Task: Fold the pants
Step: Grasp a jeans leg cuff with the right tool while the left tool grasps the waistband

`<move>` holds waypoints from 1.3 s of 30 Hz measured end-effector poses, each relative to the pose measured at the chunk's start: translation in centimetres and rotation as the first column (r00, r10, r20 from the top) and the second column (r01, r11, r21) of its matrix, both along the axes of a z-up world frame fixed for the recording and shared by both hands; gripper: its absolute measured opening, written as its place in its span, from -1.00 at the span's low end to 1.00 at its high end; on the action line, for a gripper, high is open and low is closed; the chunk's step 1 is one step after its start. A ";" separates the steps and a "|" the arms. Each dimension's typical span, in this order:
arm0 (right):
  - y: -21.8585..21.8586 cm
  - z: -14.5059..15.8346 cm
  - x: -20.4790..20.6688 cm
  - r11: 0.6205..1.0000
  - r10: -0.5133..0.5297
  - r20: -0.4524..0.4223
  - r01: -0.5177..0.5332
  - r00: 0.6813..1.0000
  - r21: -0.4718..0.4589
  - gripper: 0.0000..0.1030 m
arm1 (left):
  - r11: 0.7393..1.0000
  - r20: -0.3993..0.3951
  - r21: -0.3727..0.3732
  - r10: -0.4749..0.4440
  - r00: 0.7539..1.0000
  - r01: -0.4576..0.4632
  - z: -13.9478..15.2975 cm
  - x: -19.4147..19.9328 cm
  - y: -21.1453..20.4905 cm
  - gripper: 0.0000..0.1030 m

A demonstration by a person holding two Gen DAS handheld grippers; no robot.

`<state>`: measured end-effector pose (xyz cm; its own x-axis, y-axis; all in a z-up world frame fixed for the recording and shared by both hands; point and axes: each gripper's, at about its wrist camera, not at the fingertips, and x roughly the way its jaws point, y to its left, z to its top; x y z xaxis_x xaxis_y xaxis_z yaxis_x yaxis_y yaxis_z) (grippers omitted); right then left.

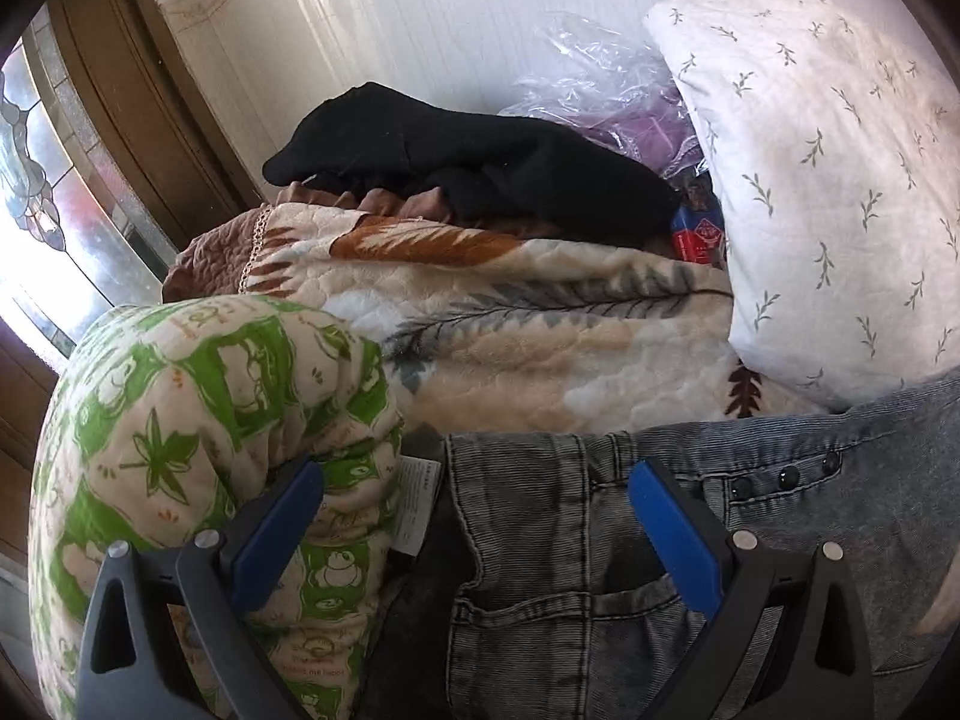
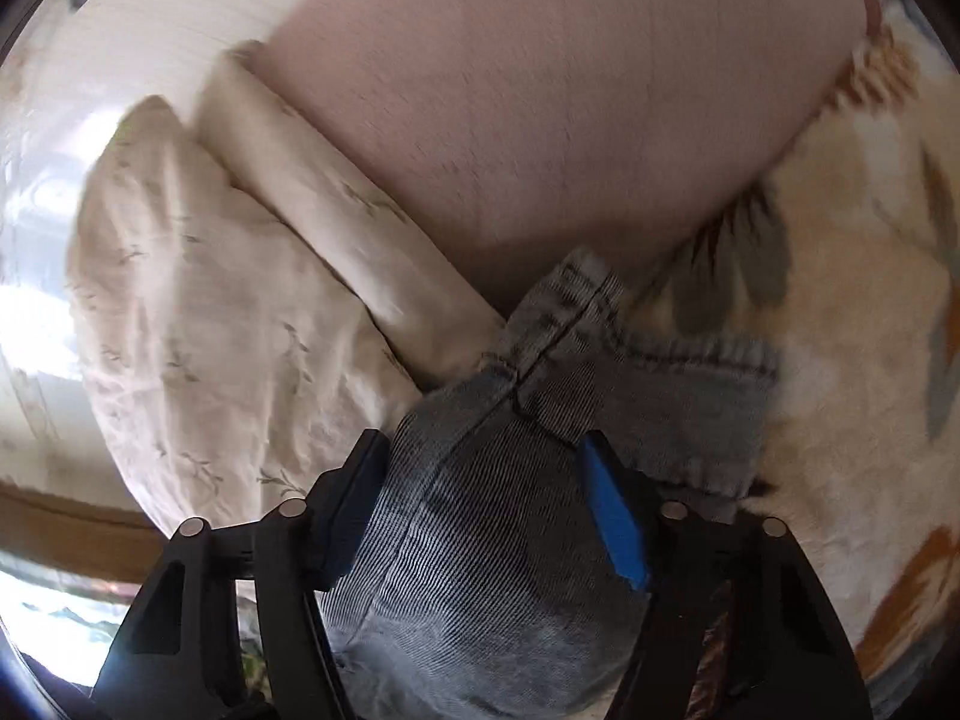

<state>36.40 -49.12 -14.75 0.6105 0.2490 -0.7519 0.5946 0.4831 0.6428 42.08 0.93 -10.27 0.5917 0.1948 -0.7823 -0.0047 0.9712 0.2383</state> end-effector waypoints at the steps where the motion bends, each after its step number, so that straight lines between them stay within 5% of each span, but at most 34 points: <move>1: 0.0 -0.1 0.1 1.000 0.004 0.013 -0.004 1.000 0.005 0.09 | 1.000 0.003 0.003 -0.005 1.000 0.005 0.0 -0.1 0.0 1.00; 3: 0.1 -0.1 0.3 1.000 0.019 0.005 -0.019 1.000 0.002 -0.29 | 1.000 0.011 0.004 -0.020 1.000 0.020 0.0 -0.2 -0.3 1.00; 9: 0.6 0.4 0.5 0.996 0.059 0.019 -0.058 0.998 -0.065 -0.72 | 0.998 0.024 0.006 -0.056 0.998 0.056 0.3 -0.6 -0.8 1.00; 18: 2.2 3.8 -5.1 0.985 0.093 0.128 -0.073 0.987 -0.157 -0.80 | 0.996 0.030 -0.077 -0.043 0.999 0.045 2.6 -0.9 1.0 0.99; 22: 2.7 5.1 -6.4 0.983 0.121 0.173 -0.093 0.977 -0.161 -0.80 | 0.994 -0.031 -0.104 -0.043 0.999 0.039 2.6 -0.4 1.6 1.00; 29: 1.7 6.2 -8.7 0.988 0.114 0.221 -0.087 0.969 -0.130 -0.79 | 0.994 -0.204 0.033 -0.093 0.975 0.102 -0.3 4.0 0.7 0.99; 34: 1.0 4.4 -8.0 0.989 0.111 0.212 -0.086 0.971 -0.124 -0.79 | 0.996 -0.363 -0.034 -0.085 0.928 0.078 -1.3 7.1 -0.1 1.00; 37: 1.1 3.9 -7.7 0.988 0.117 0.211 -0.092 0.970 -0.126 -0.79 | 0.983 -0.399 -0.164 -0.145 0.905 0.085 -0.6 7.2 -1.3 1.00; 39: 1.2 3.7 -7.6 0.987 0.121 0.211 -0.094 0.970 -0.134 -0.79 | 0.972 -0.382 -0.172 -0.215 0.899 0.160 0.0 6.5 -3.0 1.00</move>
<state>28.75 -47.96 -11.08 0.7376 0.2367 -0.6323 0.3870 0.6192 0.6832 48.61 -2.08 -10.24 0.2439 -0.0109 -0.9697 0.2482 0.9673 0.0515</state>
